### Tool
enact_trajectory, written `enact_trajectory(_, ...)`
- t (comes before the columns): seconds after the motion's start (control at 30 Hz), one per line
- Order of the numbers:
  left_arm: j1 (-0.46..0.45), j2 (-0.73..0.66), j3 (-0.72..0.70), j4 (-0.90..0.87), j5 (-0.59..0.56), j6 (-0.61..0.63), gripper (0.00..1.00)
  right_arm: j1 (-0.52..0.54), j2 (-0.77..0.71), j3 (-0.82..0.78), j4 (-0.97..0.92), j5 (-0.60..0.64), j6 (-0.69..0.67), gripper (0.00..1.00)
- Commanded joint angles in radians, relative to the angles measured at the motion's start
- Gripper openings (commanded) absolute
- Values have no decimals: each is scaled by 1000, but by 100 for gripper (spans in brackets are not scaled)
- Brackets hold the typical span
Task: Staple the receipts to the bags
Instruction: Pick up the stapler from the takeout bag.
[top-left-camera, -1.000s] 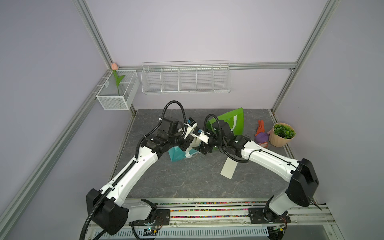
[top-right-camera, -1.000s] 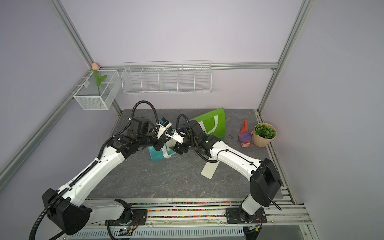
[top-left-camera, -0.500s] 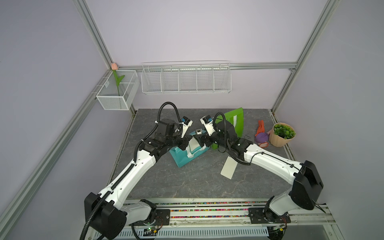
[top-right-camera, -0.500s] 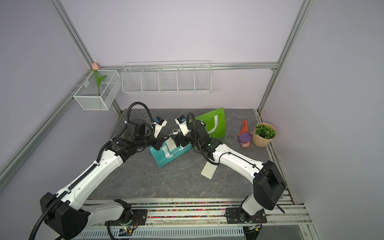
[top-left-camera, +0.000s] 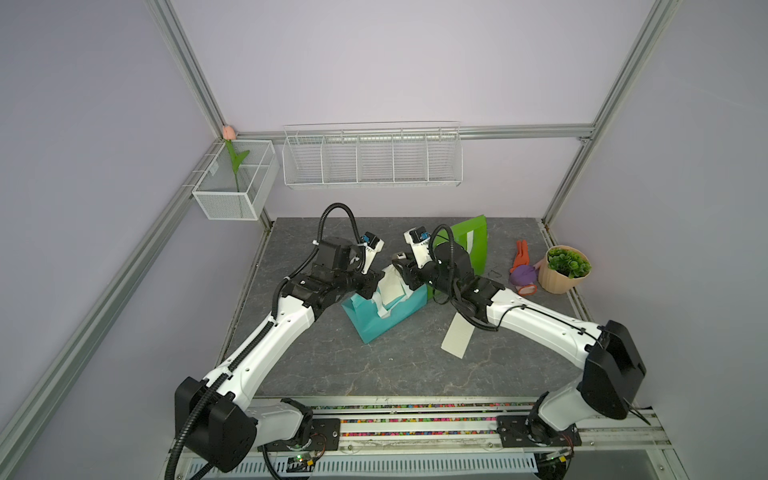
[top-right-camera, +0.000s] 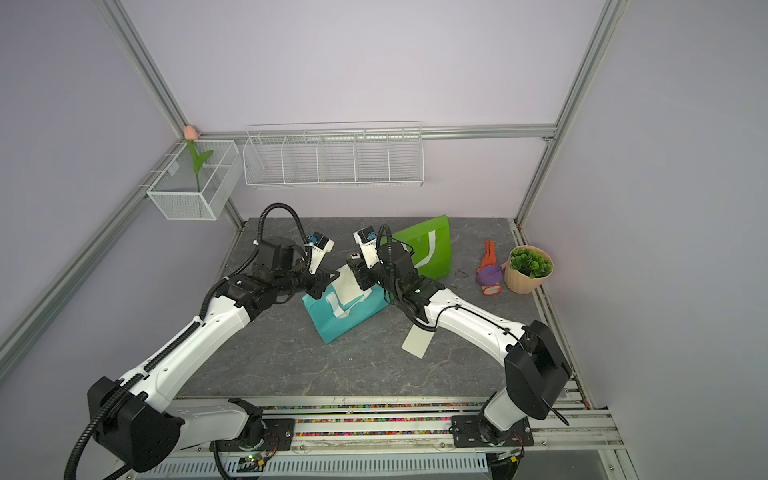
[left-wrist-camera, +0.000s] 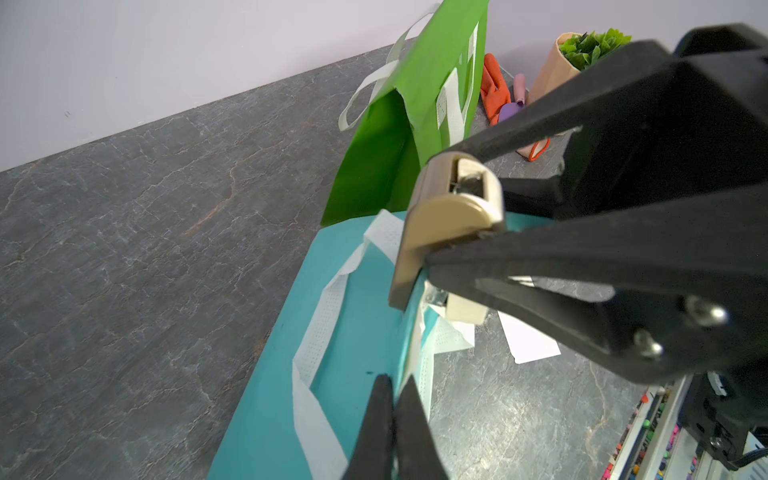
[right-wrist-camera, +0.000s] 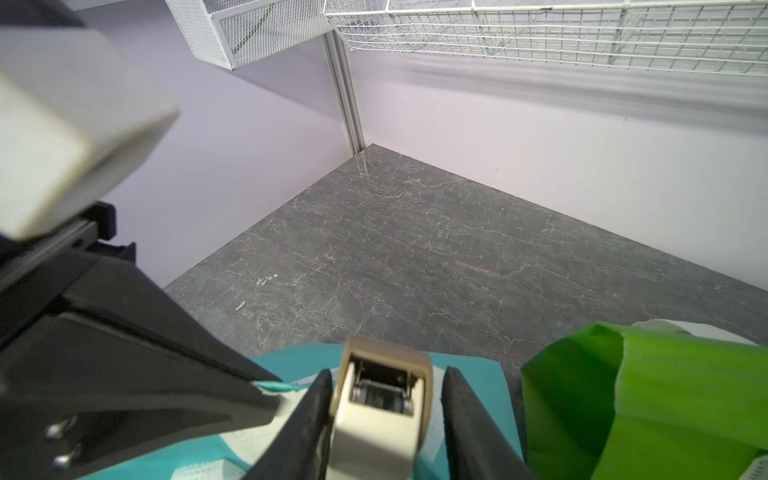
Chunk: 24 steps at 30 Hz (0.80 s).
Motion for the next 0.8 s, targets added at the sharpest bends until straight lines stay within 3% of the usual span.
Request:
enact_trajectory(0.0, -3, 11, 24, 9, -3, -10, 0, 14, 5, 23, 26, -4, -8, 44)
enact_trajectory(0.27, -3, 26, 61, -79, -38, 21, 0, 11, -35, 32, 85, 89, -74, 37)
enact_trajectory(0.37, -3, 19, 61, -85, -61, 24, 0, 7, -19, 87, 12, 89, -77, 35)
enact_trajectory(0.43, -4, 19, 65, -85, -49, 24, 0, 5, -24, 78, 14, 60, -77, 50)
enact_trajectory(0.5, -3, 19, 65, -81, -46, 17, 0, 5, -35, 51, 30, 50, -64, 54)
enact_trajectory(0.57, -3, 23, 64, -81, -46, 19, 0, 5, -39, 35, 27, 41, -55, 38)
enact_trajectory(0.6, -3, 23, 61, -79, -46, 21, 0, 3, -36, 29, 25, 31, -51, 39)
enact_trajectory(0.67, -3, 29, 61, -81, -46, 20, 0, 4, -28, 30, 2, 16, -43, 69)
enact_trajectory(0.7, -3, 32, 64, -82, -43, 21, 0, 5, -28, 27, -5, 19, -36, 75)
enact_trajectory(0.77, -4, 32, 63, -81, -41, 21, 0, 5, -33, 7, 6, 20, -31, 76)
